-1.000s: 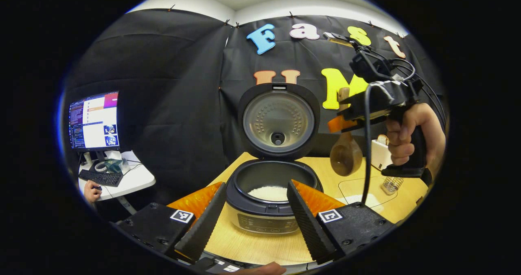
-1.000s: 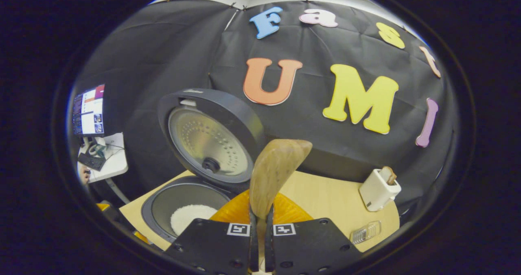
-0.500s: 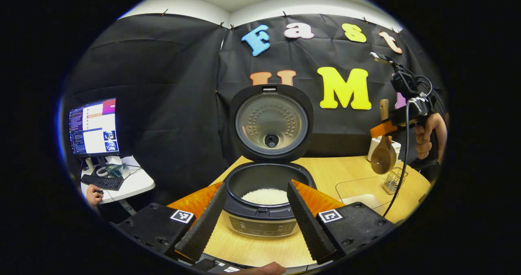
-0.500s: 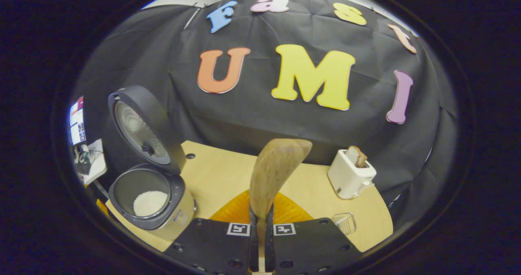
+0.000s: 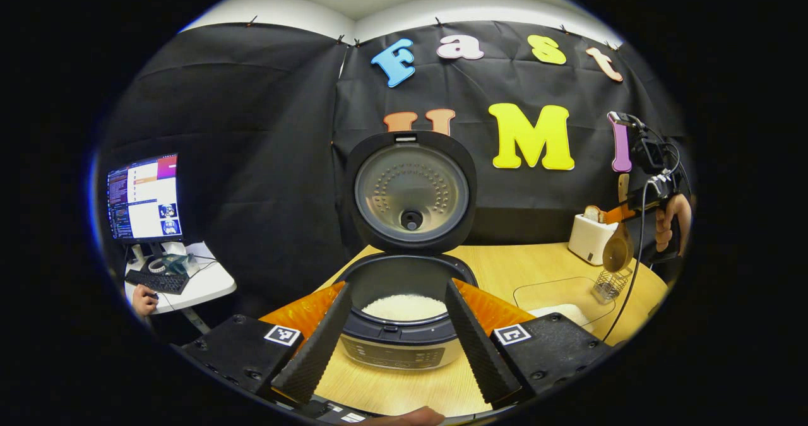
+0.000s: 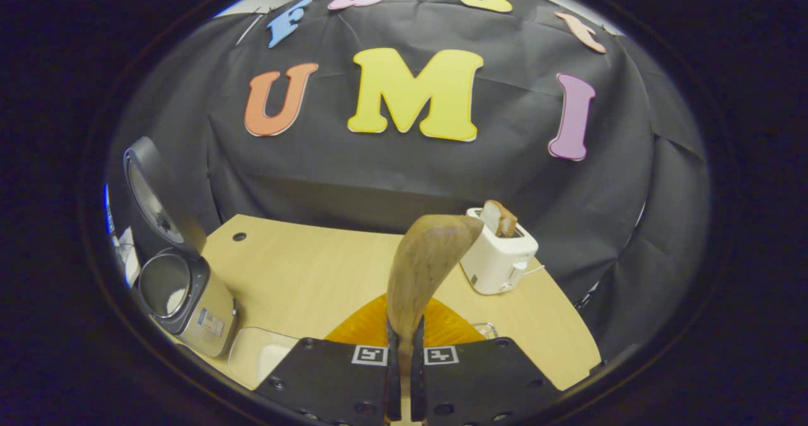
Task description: Close the left gripper, press the button to open the rice cooker; take a wooden spoon from the chopstick holder with the right hand, scoop a spoonful of rice and pour it into the rice cooker, then put the wooden spoon back into the chopstick holder.
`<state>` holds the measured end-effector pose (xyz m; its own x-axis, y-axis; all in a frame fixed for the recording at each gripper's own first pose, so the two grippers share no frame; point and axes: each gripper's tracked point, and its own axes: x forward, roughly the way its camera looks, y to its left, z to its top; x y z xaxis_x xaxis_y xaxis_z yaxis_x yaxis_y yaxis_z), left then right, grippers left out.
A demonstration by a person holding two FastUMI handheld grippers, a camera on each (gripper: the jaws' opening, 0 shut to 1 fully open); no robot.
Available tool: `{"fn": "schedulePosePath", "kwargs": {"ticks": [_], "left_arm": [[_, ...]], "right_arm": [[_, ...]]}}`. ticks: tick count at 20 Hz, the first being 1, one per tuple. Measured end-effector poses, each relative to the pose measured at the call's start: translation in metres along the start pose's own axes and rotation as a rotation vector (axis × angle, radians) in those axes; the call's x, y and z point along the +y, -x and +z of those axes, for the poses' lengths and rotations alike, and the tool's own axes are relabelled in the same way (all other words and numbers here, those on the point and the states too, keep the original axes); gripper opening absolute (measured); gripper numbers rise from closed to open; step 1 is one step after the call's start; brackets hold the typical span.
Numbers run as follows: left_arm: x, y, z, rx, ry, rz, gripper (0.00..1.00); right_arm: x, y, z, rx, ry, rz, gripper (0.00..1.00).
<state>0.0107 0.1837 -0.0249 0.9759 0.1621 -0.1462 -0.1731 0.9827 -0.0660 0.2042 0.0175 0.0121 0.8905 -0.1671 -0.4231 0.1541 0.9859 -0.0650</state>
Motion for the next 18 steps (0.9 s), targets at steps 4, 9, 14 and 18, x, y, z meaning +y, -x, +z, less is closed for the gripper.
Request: {"fn": "schedulePosePath", "kwargs": {"ticks": [4, 9, 14, 18], "left_arm": [[-0.006, 0.001, 0.002, -0.006, -0.004, -0.005, 0.95], [-0.017, 0.001, 0.004, -0.010, 0.011, -0.021, 0.95], [-0.019, -0.002, 0.001, -0.003, 0.009, -0.010, 0.95], [-0.028, -0.001, 0.002, 0.002, 0.016, -0.017, 0.95]], "right_arm": [[-0.030, -0.016, -0.003, -0.015, -0.022, -0.025, 0.06], [-0.074, -0.041, -0.004, -0.122, -0.033, -0.093, 0.06], [-0.085, -0.061, -0.030, -0.112, -0.111, -0.091, 0.06], [-0.089, -0.070, -0.034, -0.075, -0.160, -0.080, 0.07]]}}
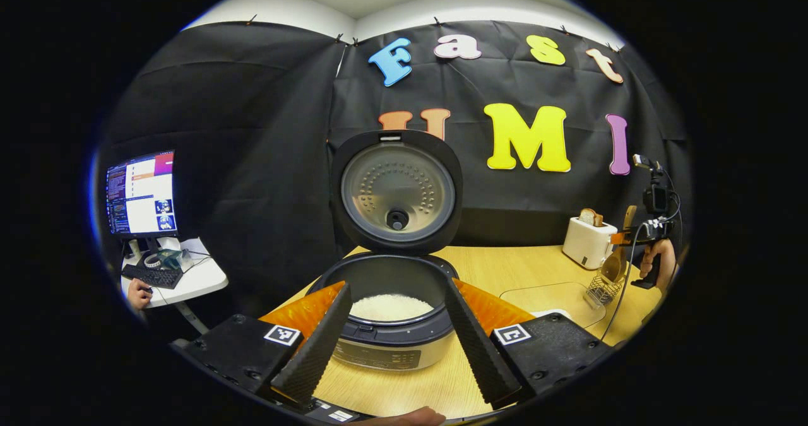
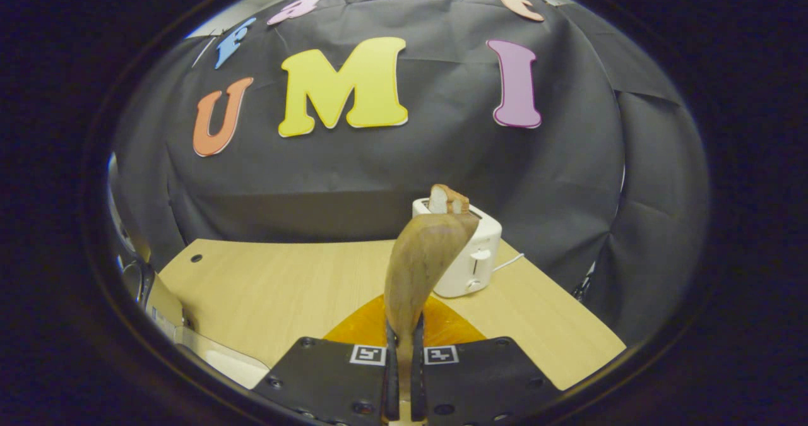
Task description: Close the left gripper, press the button to open the rice cooker; take a wooden spoon from the chopstick holder with the right hand, scoop a spoonful of rice and pour it into the rice cooker, then put the wooden spoon back into the chopstick holder.
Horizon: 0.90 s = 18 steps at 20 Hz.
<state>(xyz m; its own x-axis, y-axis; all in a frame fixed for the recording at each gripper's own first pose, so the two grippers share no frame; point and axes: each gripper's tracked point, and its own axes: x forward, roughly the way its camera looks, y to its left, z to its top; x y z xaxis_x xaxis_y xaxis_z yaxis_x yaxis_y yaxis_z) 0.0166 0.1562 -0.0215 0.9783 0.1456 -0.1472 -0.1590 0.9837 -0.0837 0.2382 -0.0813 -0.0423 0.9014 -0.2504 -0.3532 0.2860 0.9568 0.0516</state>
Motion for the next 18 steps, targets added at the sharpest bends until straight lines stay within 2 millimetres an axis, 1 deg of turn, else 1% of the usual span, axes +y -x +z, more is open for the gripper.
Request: {"fn": "schedulePosePath", "kwargs": {"ticks": [2, 4, 5, 8, 9, 10, 11, 12, 13, 14, 15, 18], "left_arm": [[-0.008, 0.003, 0.003, -0.009, -0.008, -0.018, 0.95], [-0.016, 0.005, 0.005, -0.020, -0.010, -0.039, 0.95], [-0.019, 0.006, 0.006, -0.022, -0.010, -0.046, 0.95], [-0.025, 0.007, 0.007, -0.026, -0.023, -0.049, 0.95], [-0.026, 0.007, 0.008, -0.028, -0.026, -0.048, 0.95], [-0.026, 0.008, 0.009, -0.031, -0.026, -0.041, 0.95], [-0.025, 0.009, 0.011, -0.042, -0.027, -0.031, 0.95], [-0.025, 0.008, 0.016, -0.056, -0.025, -0.027, 0.95], [-0.028, 0.008, 0.019, -0.066, -0.015, -0.027, 1.00], [-0.028, 0.009, 0.020, -0.072, -0.005, -0.026, 0.95], [-0.030, 0.010, 0.024, -0.083, 0.000, -0.028, 0.95], [-0.031, 0.007, 0.028, -0.091, -0.002, -0.035, 0.95]], "right_arm": [[0.003, 0.001, -0.003, 0.014, -0.028, 0.021, 0.09], [0.001, 0.001, -0.003, 0.020, -0.055, 0.040, 0.17], [0.000, 0.004, -0.003, 0.014, -0.056, 0.041, 0.33], [-0.014, 0.015, 0.014, -0.060, -0.014, -0.003, 0.36], [-0.018, 0.020, 0.018, -0.077, -0.012, -0.011, 0.43], [-0.020, 0.026, 0.021, -0.091, -0.017, -0.007, 0.48], [-0.019, 0.031, 0.022, -0.098, -0.022, 0.007, 0.56], [-0.021, 0.037, 0.022, -0.109, -0.024, 0.014, 0.60], [-0.025, 0.042, 0.022, -0.119, -0.019, 0.014, 0.67], [-0.028, 0.046, 0.021, -0.134, -0.008, 0.013, 0.71], [-0.029, 0.052, 0.019, -0.148, 0.012, 0.013, 0.78], [-0.024, 0.070, 0.006, -0.176, 0.055, 0.056, 0.87]]}}
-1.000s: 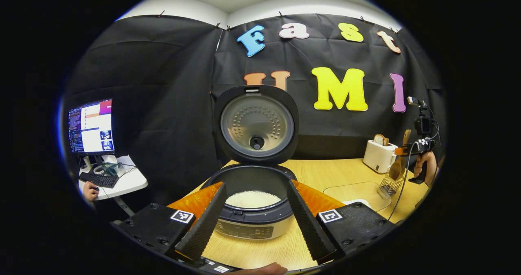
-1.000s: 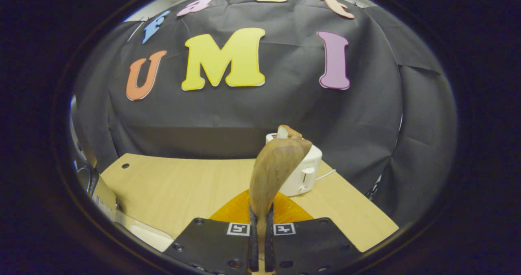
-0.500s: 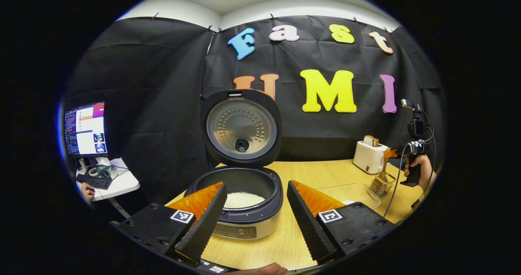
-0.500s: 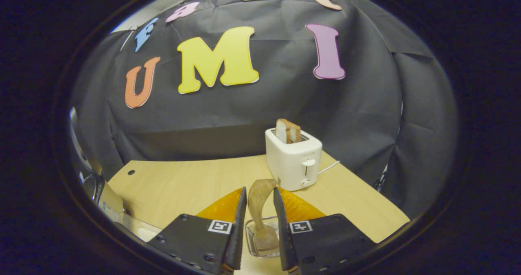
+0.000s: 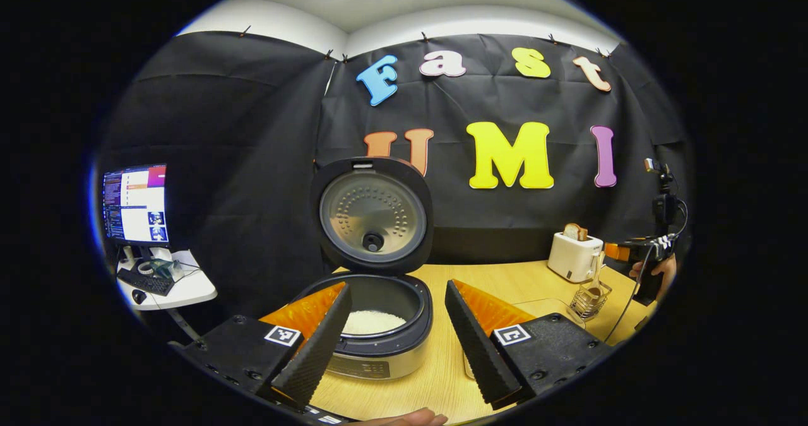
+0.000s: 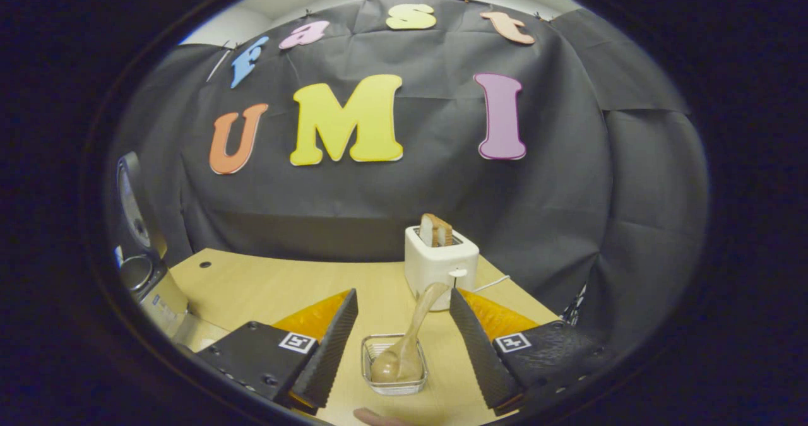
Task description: Close the left gripper, press the button to open the rice cooker; take a wooden spoon from the chopstick holder with the right hand, scoop a spoonful of rice and pour it into the rice cooker, then put the wooden spoon back into the chopstick holder.
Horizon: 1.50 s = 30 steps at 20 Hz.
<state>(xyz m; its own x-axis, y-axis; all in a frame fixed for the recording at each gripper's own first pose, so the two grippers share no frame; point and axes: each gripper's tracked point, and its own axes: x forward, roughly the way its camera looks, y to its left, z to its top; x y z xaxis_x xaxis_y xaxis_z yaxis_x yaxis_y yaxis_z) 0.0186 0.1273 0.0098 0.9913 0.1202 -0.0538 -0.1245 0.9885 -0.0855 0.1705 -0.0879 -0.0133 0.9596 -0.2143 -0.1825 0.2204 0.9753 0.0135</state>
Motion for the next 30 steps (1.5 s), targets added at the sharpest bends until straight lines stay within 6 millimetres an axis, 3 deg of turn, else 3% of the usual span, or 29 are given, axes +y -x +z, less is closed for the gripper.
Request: {"fn": "schedulePosePath", "kwargs": {"ticks": [4, 8, 11, 16, 21, 22, 23, 25, 27, 30], "left_arm": [[-0.005, -0.015, 0.009, 0.022, -0.005, -0.029, 0.95], [0.007, -0.027, 0.043, -0.002, -0.081, 0.020, 0.95], [0.002, -0.029, 0.071, -0.030, -0.077, 0.003, 0.95], [0.025, -0.044, 0.122, -0.068, -0.057, 0.053, 0.95], [0.038, -0.089, 0.179, -0.133, -0.011, 0.033, 0.95], [0.039, -0.102, 0.187, -0.141, 0.005, 0.027, 1.00], [0.039, -0.113, 0.192, -0.145, 0.014, 0.019, 0.95], [0.042, -0.136, 0.197, -0.154, 0.003, 0.014, 1.00], [0.059, -0.159, 0.200, -0.172, -0.017, 0.055, 0.95], [0.065, -0.193, 0.188, -0.148, 0.020, 0.047, 0.95]], "right_arm": [[0.005, 0.036, -0.020, -0.017, -0.028, 0.046, 0.89], [0.009, 0.069, -0.027, -0.044, -0.043, 0.092, 0.92], [0.008, 0.083, -0.032, -0.044, 0.002, 0.110, 0.92], [0.023, 0.110, -0.044, -0.017, -0.002, 0.198, 0.94], [0.035, 0.135, -0.047, -0.052, -0.012, 0.256, 0.93], [0.037, 0.139, -0.045, -0.058, -0.014, 0.269, 0.93], [0.039, 0.141, -0.046, -0.061, -0.013, 0.279, 0.93], [0.041, 0.145, -0.046, -0.065, -0.007, 0.295, 0.92], [0.040, 0.147, -0.046, -0.075, -0.002, 0.302, 0.93], [0.039, 0.145, -0.049, -0.071, -0.010, 0.310, 0.92]]}}
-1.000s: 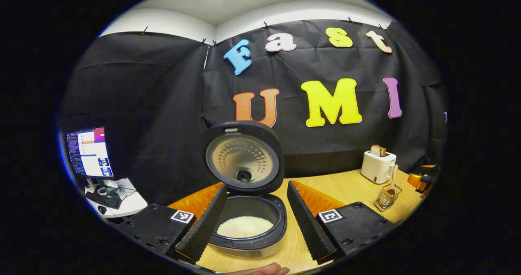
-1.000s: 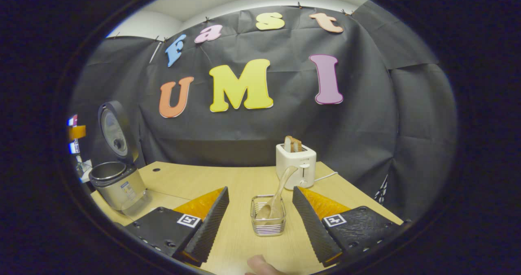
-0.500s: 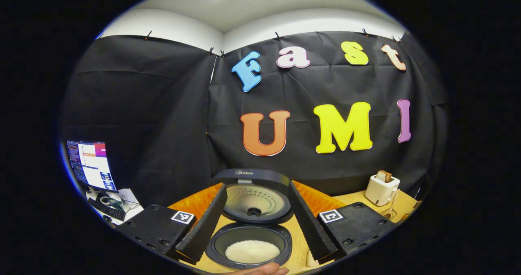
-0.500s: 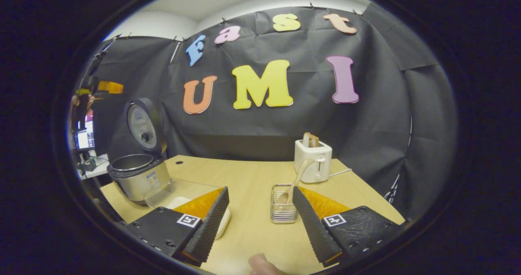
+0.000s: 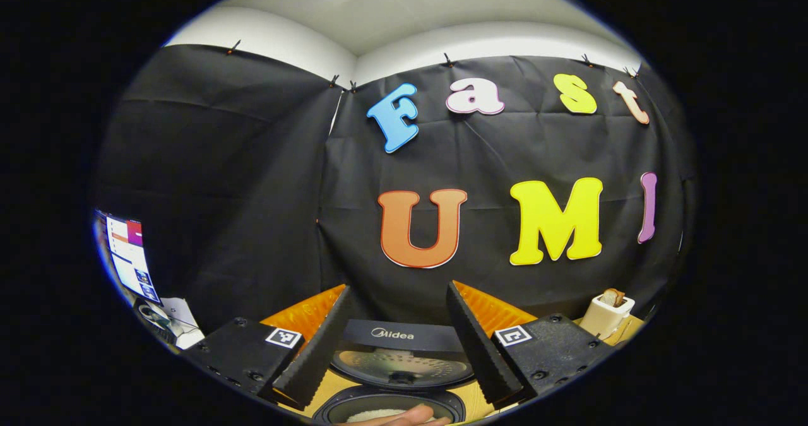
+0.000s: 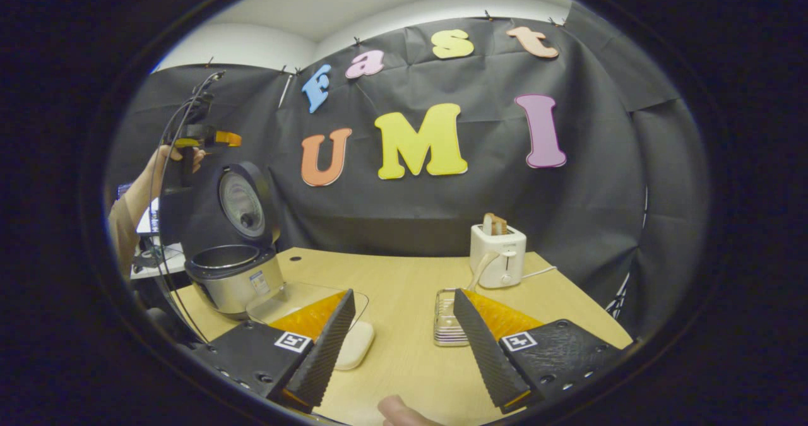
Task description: Close the left gripper, press the button to open the rice cooker; take a wooden spoon from the chopstick holder with the right hand, scoop a spoonful of rice and pour it into the rice cooker, then put the wooden spoon back into the chopstick holder.
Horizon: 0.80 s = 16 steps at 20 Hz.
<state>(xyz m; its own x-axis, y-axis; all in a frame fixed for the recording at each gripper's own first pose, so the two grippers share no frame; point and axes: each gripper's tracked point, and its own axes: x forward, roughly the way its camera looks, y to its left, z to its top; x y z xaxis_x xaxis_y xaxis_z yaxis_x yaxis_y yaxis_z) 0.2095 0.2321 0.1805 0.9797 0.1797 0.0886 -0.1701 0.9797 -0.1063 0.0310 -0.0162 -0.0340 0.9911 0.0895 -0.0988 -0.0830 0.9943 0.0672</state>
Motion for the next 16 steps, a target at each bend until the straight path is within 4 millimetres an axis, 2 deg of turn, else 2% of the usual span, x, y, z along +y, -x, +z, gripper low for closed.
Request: {"fn": "schedulePosePath", "kwargs": {"ticks": [4, 6, 7, 9, 11, 12, 16], "left_arm": [[0.012, -0.044, -0.019, 0.013, 0.011, 0.025, 0.95], [0.013, -0.053, -0.035, 0.051, 0.014, 0.032, 0.95], [0.013, -0.056, -0.028, 0.013, 0.003, 0.028, 0.95], [0.014, -0.055, -0.029, 0.015, 0.004, 0.031, 0.96], [0.014, -0.050, -0.031, 0.024, 0.015, 0.032, 0.96], [0.014, -0.046, -0.030, 0.023, 0.015, 0.033, 0.97], [0.017, -0.028, -0.032, 0.018, 0.013, 0.029, 0.97]], "right_arm": [[-0.002, -0.009, -0.011, 0.032, -0.030, 0.013, 0.92], [-0.004, -0.013, -0.013, 0.039, -0.054, 0.016, 0.92], [-0.005, -0.015, -0.015, 0.040, -0.063, 0.016, 0.92], [-0.006, -0.020, -0.020, 0.055, -0.076, 0.012, 0.94], [-0.005, -0.021, -0.025, 0.077, -0.084, 0.012, 0.92], [-0.004, -0.020, -0.025, 0.081, -0.084, 0.017, 0.96], [0.003, -0.014, -0.018, 0.054, -0.055, 0.022, 0.96]]}}
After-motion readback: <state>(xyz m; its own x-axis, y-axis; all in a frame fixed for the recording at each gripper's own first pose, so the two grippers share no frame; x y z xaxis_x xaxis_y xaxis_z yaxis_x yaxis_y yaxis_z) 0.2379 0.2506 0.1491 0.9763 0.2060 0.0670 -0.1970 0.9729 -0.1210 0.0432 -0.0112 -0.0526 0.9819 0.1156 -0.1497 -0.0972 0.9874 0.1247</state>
